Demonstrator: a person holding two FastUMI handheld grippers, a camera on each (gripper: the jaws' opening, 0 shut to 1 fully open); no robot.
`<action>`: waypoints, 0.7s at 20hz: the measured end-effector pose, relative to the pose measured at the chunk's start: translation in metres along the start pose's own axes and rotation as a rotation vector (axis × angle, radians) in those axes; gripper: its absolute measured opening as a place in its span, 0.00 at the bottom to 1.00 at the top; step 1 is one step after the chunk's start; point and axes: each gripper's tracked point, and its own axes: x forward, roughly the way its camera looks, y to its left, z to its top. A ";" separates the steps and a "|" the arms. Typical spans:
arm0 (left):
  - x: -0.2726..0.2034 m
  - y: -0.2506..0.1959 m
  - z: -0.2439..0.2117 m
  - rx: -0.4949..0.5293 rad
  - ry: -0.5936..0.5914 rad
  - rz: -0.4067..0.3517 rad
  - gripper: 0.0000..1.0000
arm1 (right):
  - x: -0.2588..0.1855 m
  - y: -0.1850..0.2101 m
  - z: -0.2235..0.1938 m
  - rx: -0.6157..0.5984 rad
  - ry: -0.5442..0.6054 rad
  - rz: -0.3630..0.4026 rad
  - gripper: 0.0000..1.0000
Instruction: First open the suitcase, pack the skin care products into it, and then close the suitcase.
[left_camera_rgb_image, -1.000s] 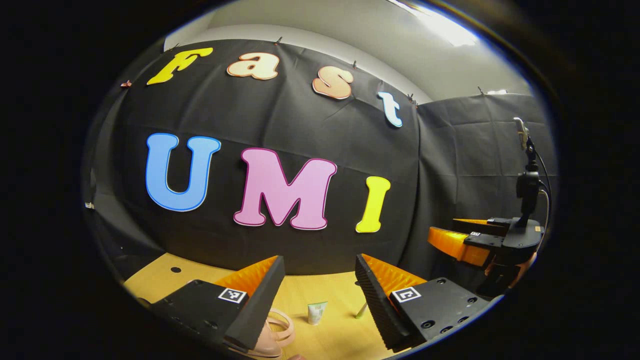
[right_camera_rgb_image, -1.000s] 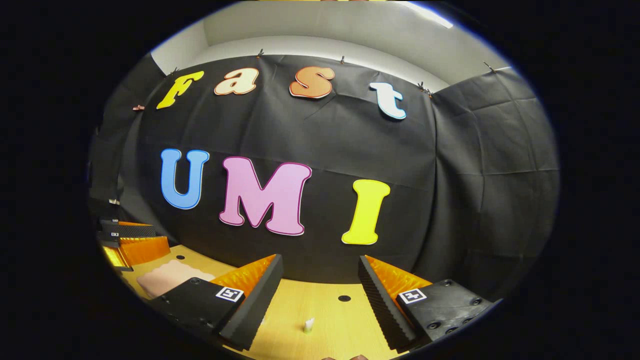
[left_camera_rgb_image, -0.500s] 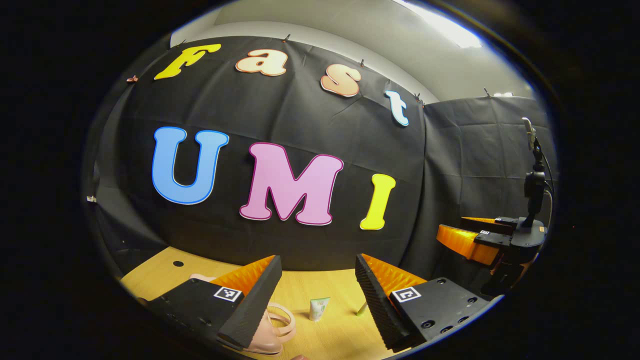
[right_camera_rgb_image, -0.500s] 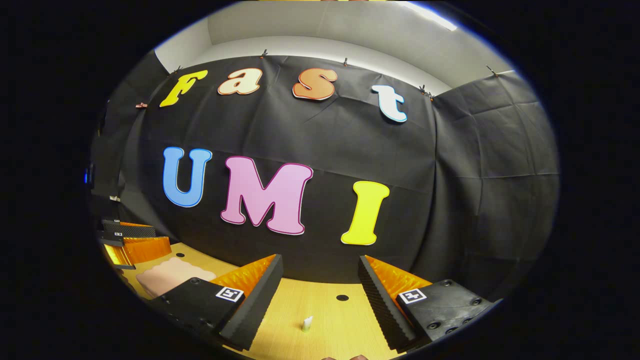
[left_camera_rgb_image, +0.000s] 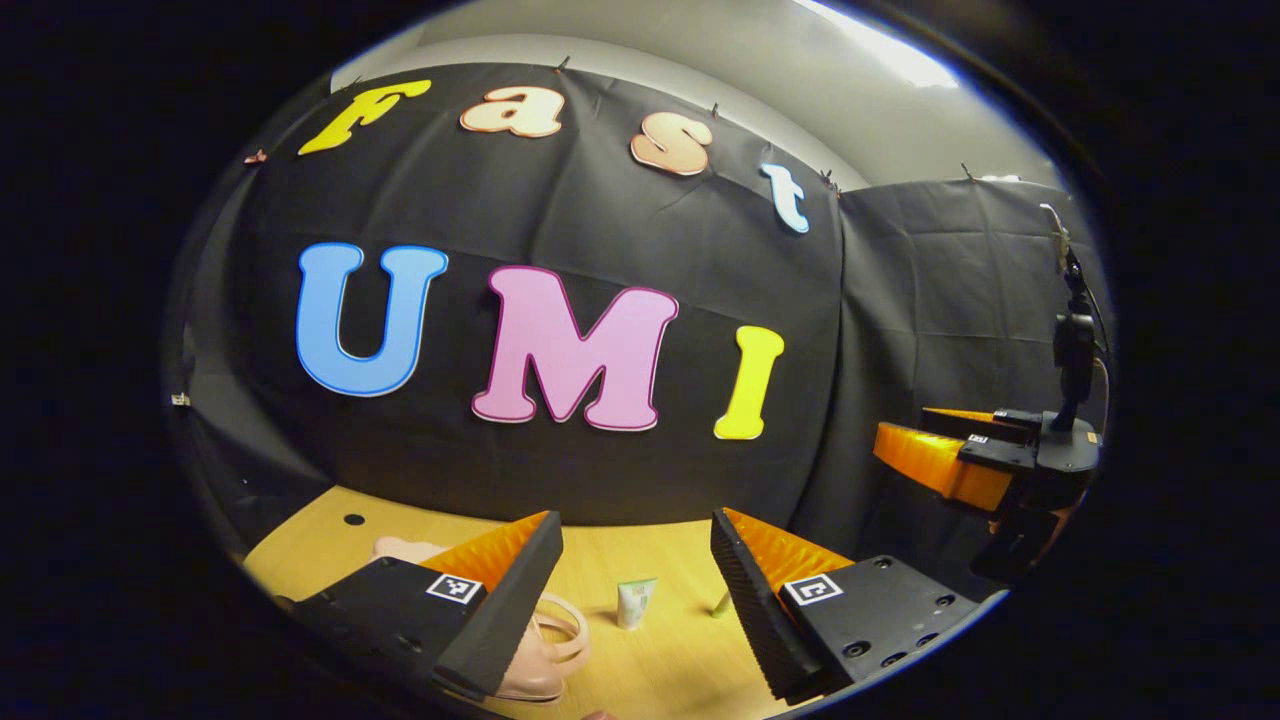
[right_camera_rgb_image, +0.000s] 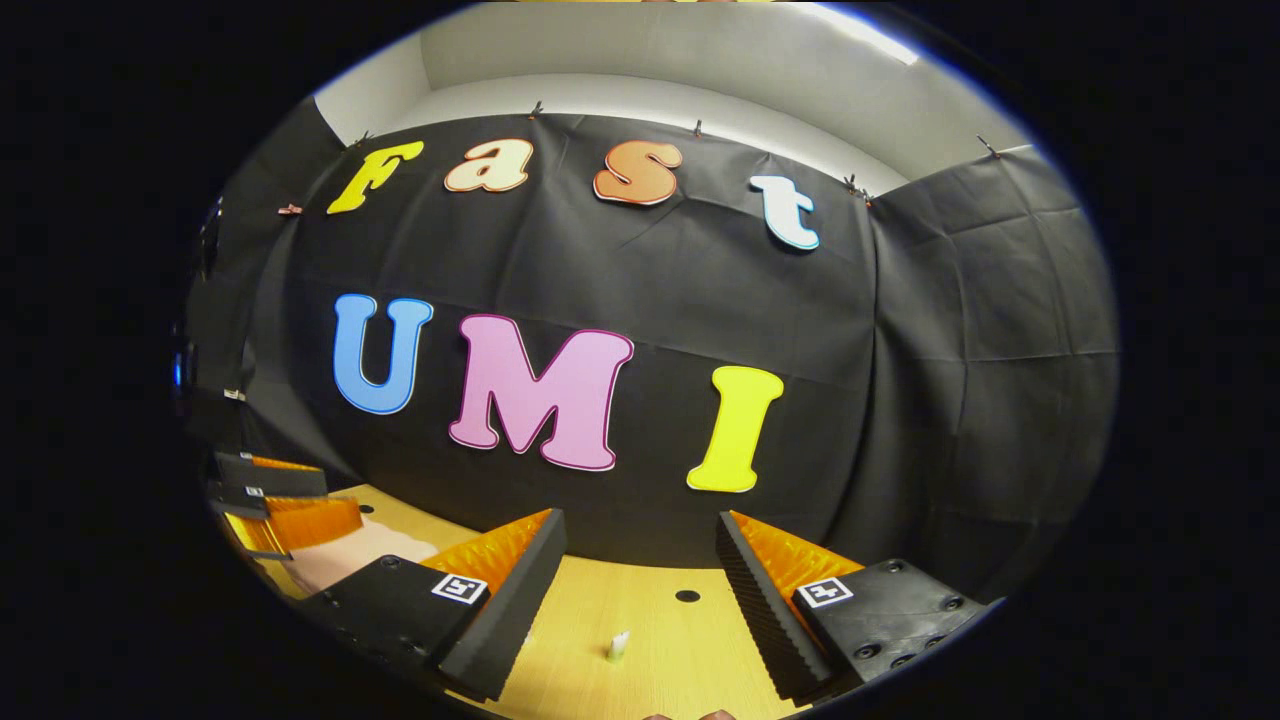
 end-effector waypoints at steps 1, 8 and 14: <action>0.005 0.001 -0.010 -0.013 0.032 -0.004 0.94 | -0.001 0.000 -0.002 -0.005 0.004 0.006 0.96; 0.073 0.013 -0.103 -0.145 0.395 0.002 0.95 | -0.021 -0.027 -0.005 -0.014 -0.005 0.033 0.96; 0.124 0.033 -0.209 -0.180 0.805 0.114 0.94 | -0.020 -0.100 -0.033 0.074 0.035 -0.023 0.96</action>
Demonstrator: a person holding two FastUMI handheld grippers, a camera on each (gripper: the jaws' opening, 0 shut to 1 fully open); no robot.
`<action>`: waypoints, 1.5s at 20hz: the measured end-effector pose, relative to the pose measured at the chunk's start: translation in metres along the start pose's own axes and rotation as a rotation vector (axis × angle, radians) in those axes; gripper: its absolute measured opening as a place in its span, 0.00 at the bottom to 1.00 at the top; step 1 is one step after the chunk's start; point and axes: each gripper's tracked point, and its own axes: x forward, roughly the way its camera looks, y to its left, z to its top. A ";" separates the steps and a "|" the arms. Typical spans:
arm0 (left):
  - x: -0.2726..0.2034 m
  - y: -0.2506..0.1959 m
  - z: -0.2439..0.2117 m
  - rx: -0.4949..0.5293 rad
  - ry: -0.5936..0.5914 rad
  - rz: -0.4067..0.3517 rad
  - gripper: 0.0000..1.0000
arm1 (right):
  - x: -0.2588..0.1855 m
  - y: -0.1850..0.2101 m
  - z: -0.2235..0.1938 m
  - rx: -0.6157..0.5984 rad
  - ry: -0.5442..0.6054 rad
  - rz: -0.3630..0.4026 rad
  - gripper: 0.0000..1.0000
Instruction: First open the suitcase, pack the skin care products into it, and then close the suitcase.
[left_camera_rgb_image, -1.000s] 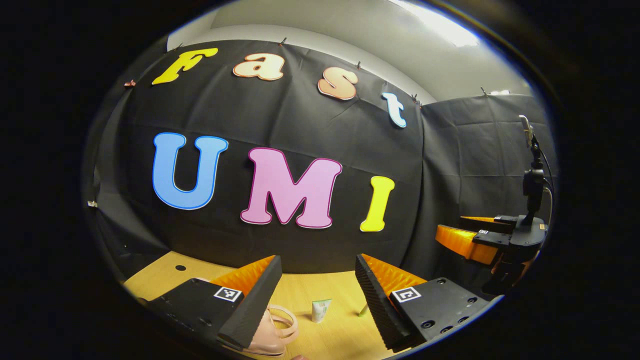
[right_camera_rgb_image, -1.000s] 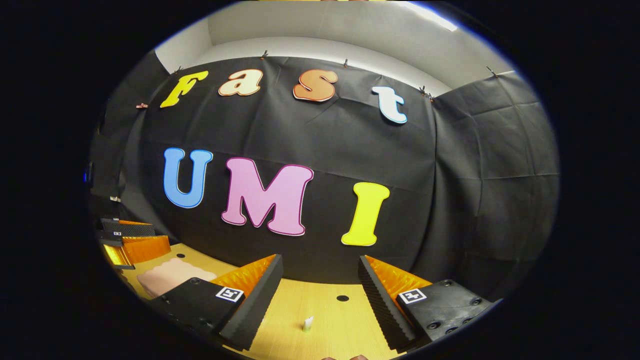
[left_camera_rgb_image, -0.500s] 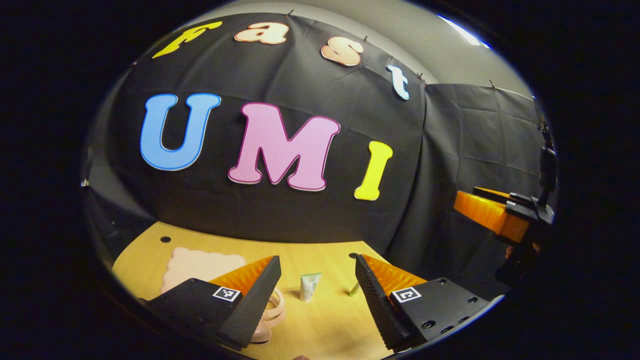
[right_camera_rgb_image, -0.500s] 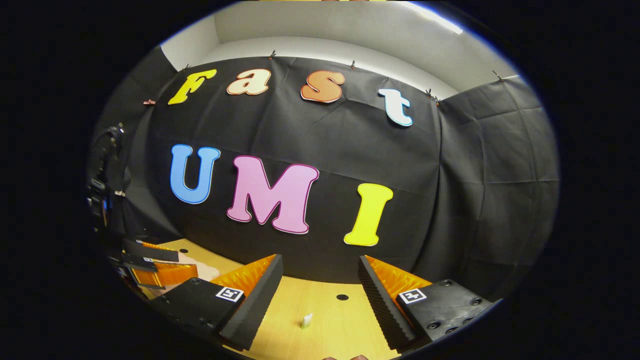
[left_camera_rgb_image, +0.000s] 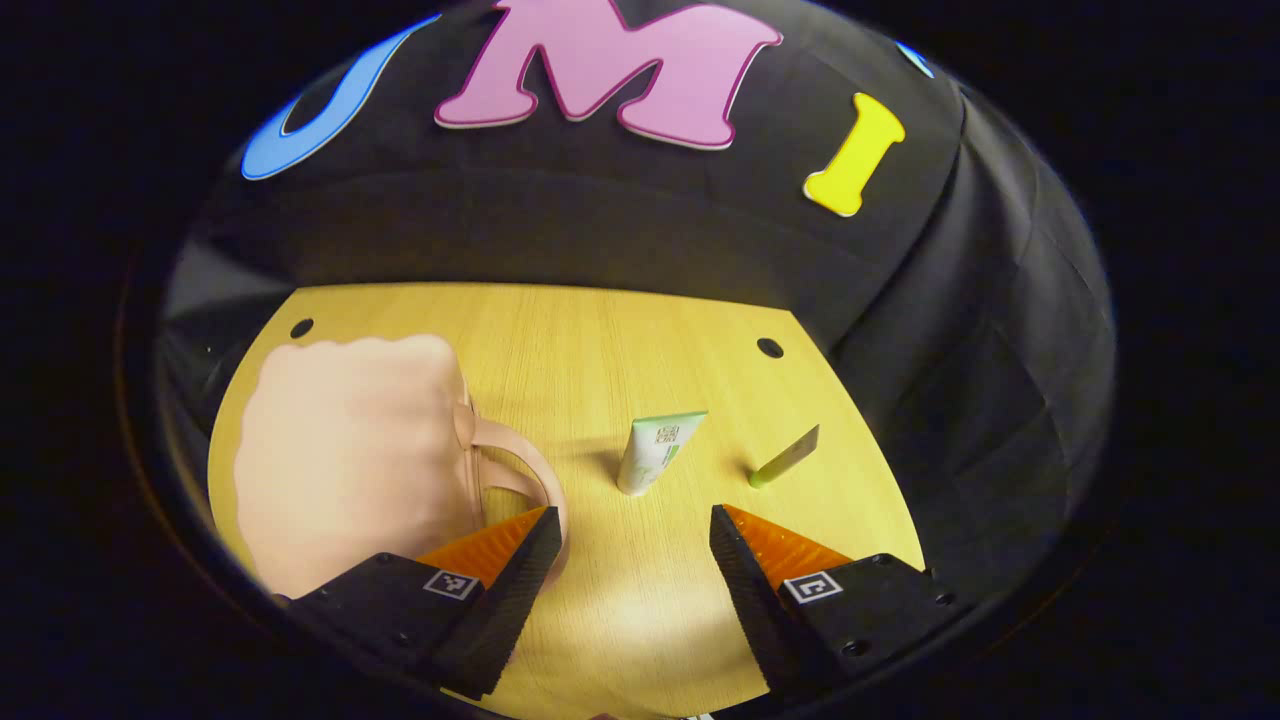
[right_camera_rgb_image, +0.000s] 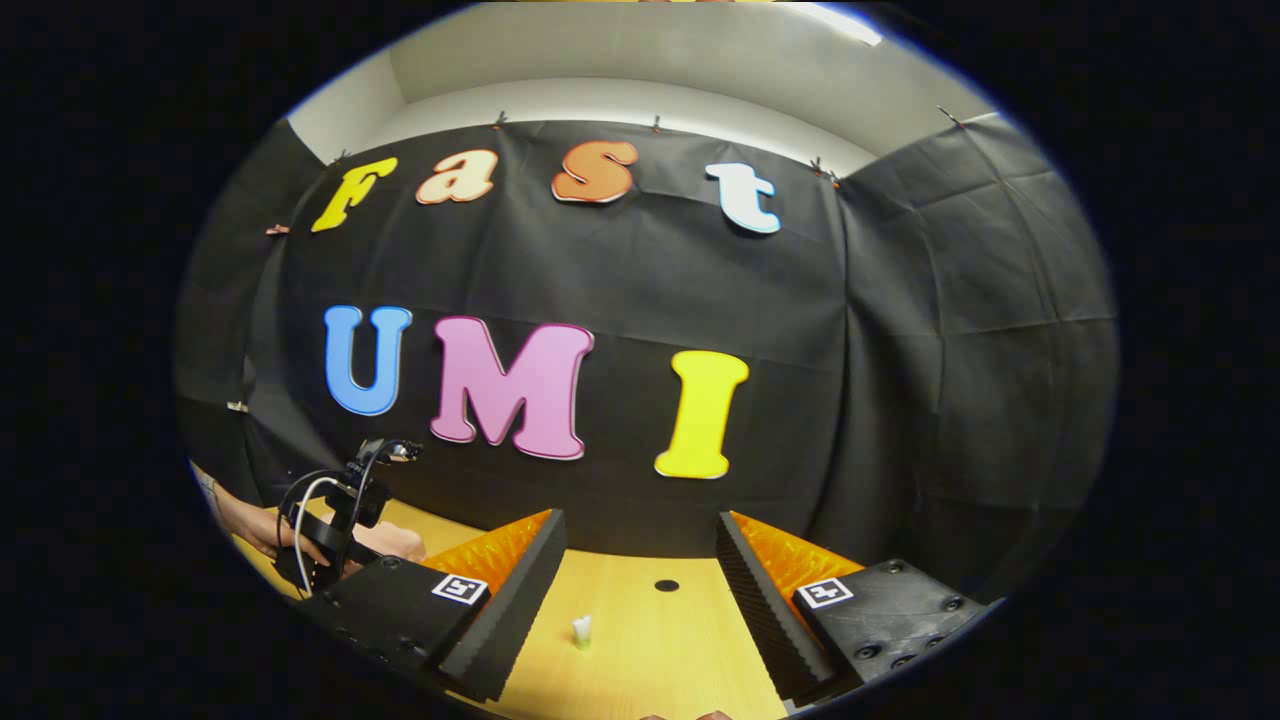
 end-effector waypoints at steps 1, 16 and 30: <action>0.013 0.005 -0.006 -0.029 0.049 0.025 0.95 | 0.000 -0.012 -0.007 0.013 0.017 -0.008 0.96; 0.091 0.051 -0.037 -0.024 0.333 0.205 0.86 | -0.004 -0.108 -0.057 0.067 0.150 -0.102 0.96; 0.014 0.050 0.025 0.134 0.218 0.129 0.17 | 0.034 -0.079 -0.066 0.055 0.165 0.001 0.96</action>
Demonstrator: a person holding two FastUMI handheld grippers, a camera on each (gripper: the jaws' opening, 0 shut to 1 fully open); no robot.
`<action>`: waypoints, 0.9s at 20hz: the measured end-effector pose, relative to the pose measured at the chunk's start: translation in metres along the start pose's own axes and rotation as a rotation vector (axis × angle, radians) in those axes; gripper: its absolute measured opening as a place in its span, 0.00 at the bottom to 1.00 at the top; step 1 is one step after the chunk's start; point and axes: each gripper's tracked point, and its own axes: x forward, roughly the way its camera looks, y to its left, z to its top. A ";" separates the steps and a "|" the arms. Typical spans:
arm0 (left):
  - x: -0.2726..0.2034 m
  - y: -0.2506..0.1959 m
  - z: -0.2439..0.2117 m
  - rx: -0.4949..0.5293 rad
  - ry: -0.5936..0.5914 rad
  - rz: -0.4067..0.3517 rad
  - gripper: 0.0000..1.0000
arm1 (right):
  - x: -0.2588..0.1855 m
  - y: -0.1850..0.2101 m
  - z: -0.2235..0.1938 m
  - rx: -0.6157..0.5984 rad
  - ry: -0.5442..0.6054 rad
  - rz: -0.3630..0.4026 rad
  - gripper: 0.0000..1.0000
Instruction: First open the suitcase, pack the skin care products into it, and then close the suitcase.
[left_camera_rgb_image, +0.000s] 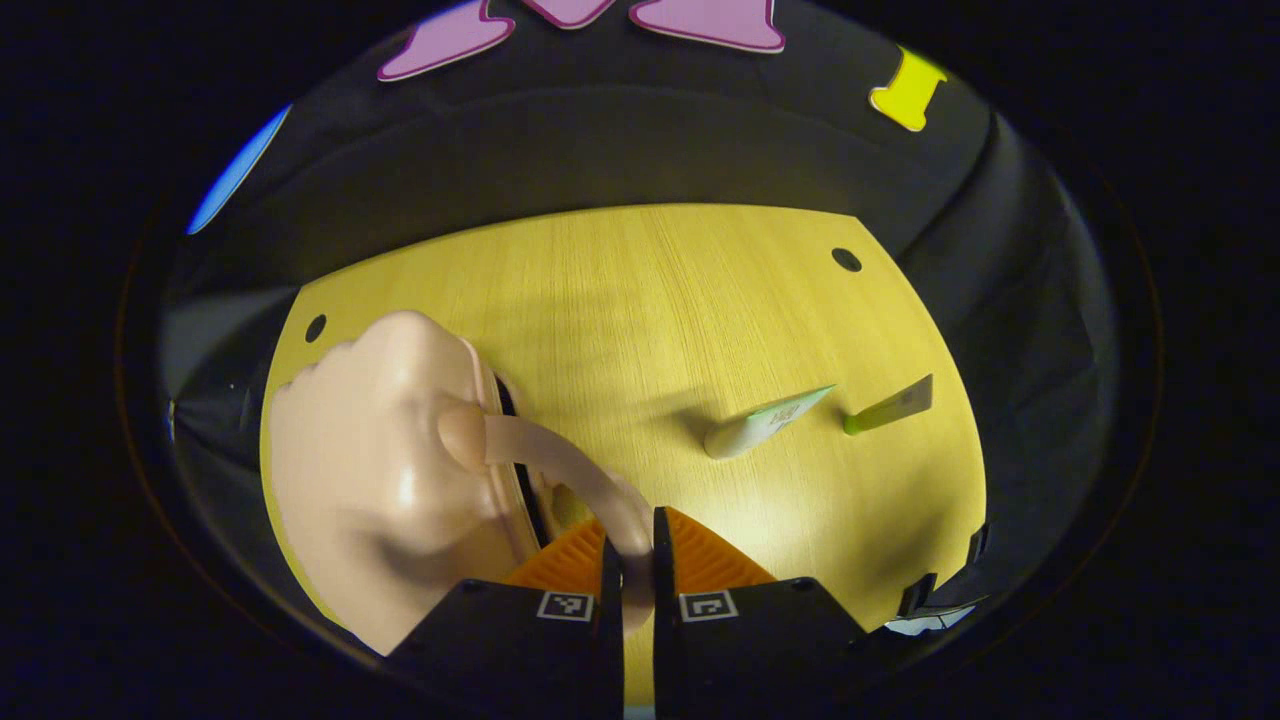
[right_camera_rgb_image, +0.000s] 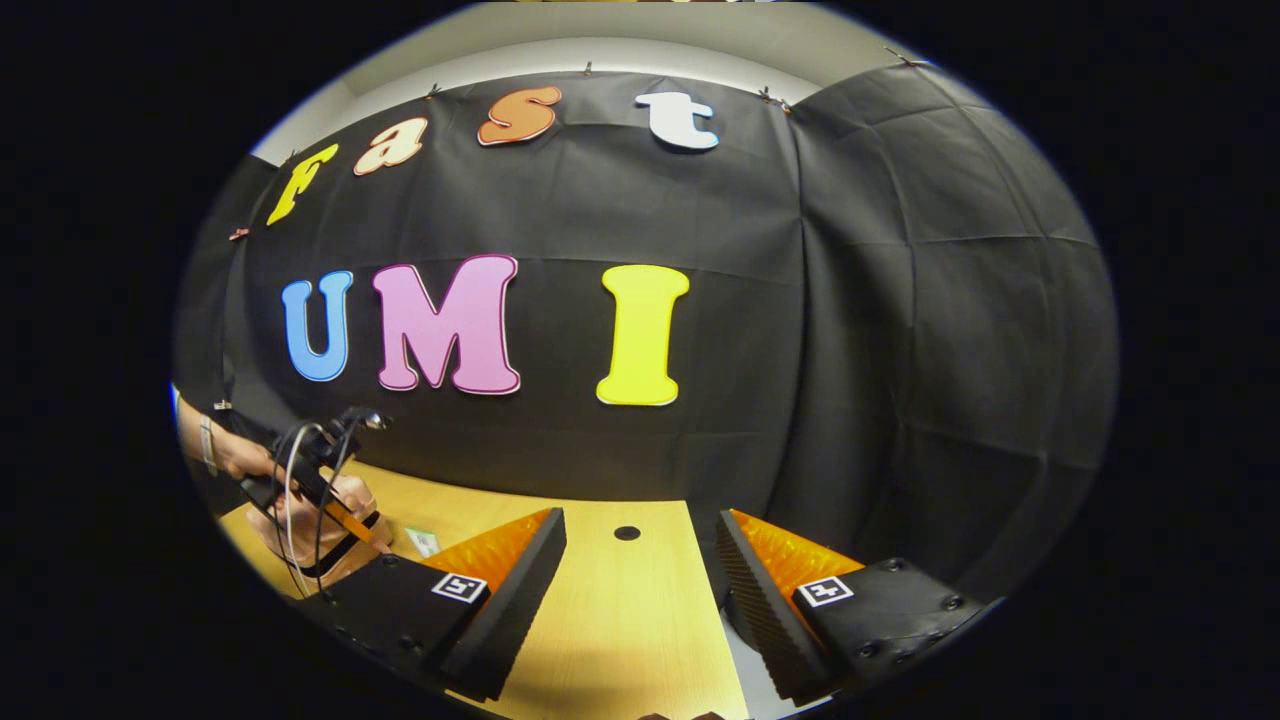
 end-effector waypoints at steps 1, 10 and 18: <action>-0.017 0.006 0.005 -0.010 -0.027 -0.011 0.17 | 0.007 0.007 -0.001 -0.003 0.003 0.018 0.96; -0.194 0.216 0.035 -0.097 -0.351 0.130 0.16 | 0.040 0.135 0.039 -0.002 -0.066 0.097 0.96; -0.137 0.511 -0.063 -0.328 -0.275 0.407 0.12 | 0.045 0.233 0.036 0.006 -0.025 0.105 0.96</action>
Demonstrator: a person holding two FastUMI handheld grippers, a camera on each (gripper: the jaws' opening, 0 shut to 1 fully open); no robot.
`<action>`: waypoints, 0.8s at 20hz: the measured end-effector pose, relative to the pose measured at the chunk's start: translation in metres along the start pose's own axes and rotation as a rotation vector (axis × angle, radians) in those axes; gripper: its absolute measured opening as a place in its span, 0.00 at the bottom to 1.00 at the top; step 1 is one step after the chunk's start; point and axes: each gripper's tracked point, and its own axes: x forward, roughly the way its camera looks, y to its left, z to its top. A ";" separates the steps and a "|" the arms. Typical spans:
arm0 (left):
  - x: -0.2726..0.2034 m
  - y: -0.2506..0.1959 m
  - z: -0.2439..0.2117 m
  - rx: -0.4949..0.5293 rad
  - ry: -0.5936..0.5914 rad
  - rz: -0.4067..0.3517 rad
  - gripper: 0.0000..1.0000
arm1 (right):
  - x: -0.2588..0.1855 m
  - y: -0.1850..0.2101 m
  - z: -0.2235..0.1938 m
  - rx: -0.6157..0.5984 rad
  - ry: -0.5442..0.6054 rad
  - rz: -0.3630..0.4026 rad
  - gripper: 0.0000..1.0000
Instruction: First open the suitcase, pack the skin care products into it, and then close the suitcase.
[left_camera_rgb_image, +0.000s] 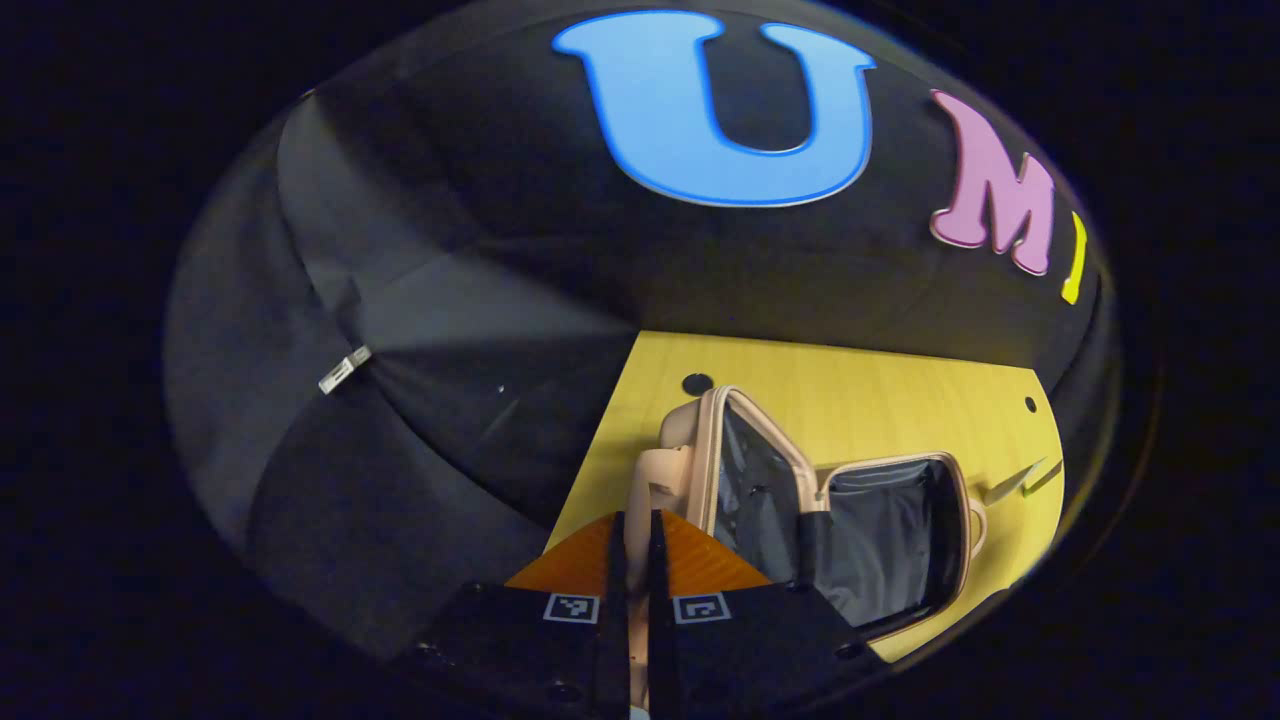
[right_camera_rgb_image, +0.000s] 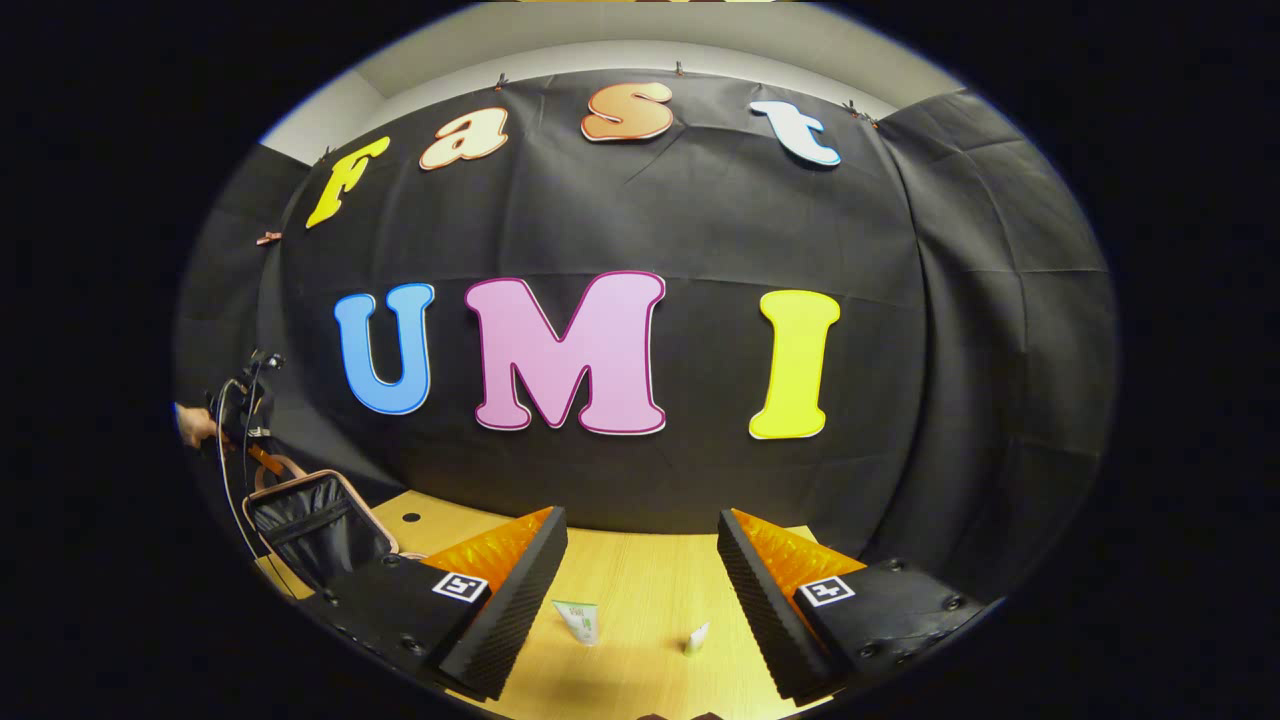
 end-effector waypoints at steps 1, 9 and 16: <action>0.020 0.020 -0.011 -0.032 0.030 0.012 0.12 | -0.002 0.005 -0.001 -0.019 0.008 -0.004 0.94; 0.134 0.071 -0.109 -0.139 0.275 0.042 0.17 | -0.021 0.015 -0.015 -0.089 0.094 -0.066 0.96; 0.132 0.099 -0.096 -0.196 0.167 0.036 0.76 | -0.033 0.016 -0.029 -0.076 0.119 -0.099 0.96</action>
